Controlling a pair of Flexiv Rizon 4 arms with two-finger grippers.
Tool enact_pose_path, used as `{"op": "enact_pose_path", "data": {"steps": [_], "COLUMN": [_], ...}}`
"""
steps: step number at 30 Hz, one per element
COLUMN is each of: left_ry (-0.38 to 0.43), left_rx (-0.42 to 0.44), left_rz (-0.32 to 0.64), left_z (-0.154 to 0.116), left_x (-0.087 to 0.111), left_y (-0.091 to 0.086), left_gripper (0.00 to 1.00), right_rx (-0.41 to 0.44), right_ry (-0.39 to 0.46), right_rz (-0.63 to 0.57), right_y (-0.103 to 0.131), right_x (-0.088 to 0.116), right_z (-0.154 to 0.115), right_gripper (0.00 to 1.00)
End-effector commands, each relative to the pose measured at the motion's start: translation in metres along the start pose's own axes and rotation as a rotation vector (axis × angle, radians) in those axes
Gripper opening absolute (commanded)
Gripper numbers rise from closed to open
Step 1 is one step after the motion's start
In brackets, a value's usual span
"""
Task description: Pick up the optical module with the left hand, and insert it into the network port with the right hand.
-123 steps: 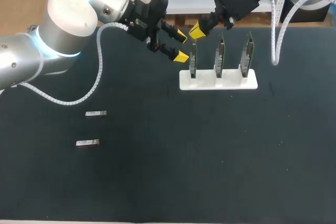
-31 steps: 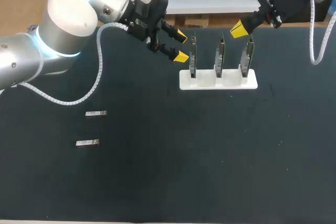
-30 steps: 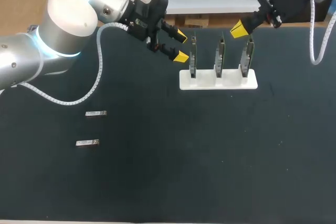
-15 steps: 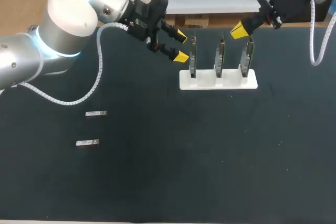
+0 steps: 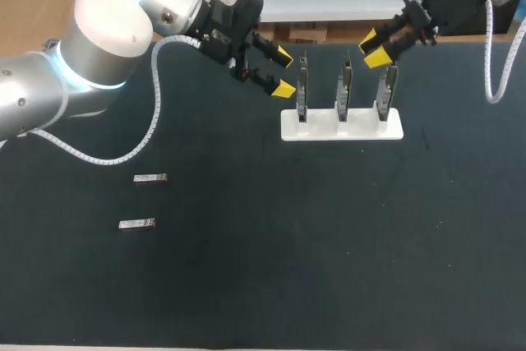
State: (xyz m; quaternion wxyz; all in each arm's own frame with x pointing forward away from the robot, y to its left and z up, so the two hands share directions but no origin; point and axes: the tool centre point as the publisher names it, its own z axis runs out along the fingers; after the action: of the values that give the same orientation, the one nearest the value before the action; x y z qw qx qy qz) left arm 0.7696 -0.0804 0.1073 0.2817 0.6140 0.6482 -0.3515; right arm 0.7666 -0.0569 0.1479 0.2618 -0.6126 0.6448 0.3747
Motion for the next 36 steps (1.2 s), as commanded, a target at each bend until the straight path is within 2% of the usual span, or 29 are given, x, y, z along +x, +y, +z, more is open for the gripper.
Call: {"op": "enact_pose_path", "data": {"steps": [1,8,14,17,20,26,31,35,36], "left_ry": [0.003,0.003,0.005,0.05,0.101,0.269,0.458,0.56,0.566], "left_rx": [-0.001,-0.001,-0.017,-0.045,-0.063,-0.142,-0.241,-0.306,-0.31], "left_rz": [-0.001,-0.001,0.011,0.019,0.019,0.017,-0.024,-0.081,-0.089], "left_z": [0.0,0.0,-0.012,-0.026,-0.043,-0.083,-0.114,-0.134,-0.138], "left_x": [0.0,0.0,0.001,0.009,0.019,0.046,0.083,0.11,0.113], "left_y": [0.0,0.0,-0.004,-0.01,-0.021,-0.053,-0.082,-0.104,-0.108], "left_gripper": [1.0,1.0,1.0,1.0,1.0,1.0,1.0,1.0,1.0], "right_rx": [0.0,0.0,0.0,0.0,0.0,0.0,0.0,0.0,0.0], "right_ry": [0.0,0.0,0.0,0.0,0.0,0.0,0.0,0.0,0.0], "right_rz": [0.0,0.0,0.0,0.0,0.0,0.0,0.0,0.0,0.0], "right_y": [0.0,0.0,0.0,0.0,0.0,0.0,0.0,0.0,0.0], "right_x": [0.0,0.0,0.0,0.0,0.0,0.0,0.0,0.0,0.0], "right_z": [0.0,0.0,0.0,0.0,0.0,0.0,0.0,0.0,0.0], "right_gripper": [1.0,1.0,1.0,1.0,1.0,1.0,1.0,1.0,1.0]}}
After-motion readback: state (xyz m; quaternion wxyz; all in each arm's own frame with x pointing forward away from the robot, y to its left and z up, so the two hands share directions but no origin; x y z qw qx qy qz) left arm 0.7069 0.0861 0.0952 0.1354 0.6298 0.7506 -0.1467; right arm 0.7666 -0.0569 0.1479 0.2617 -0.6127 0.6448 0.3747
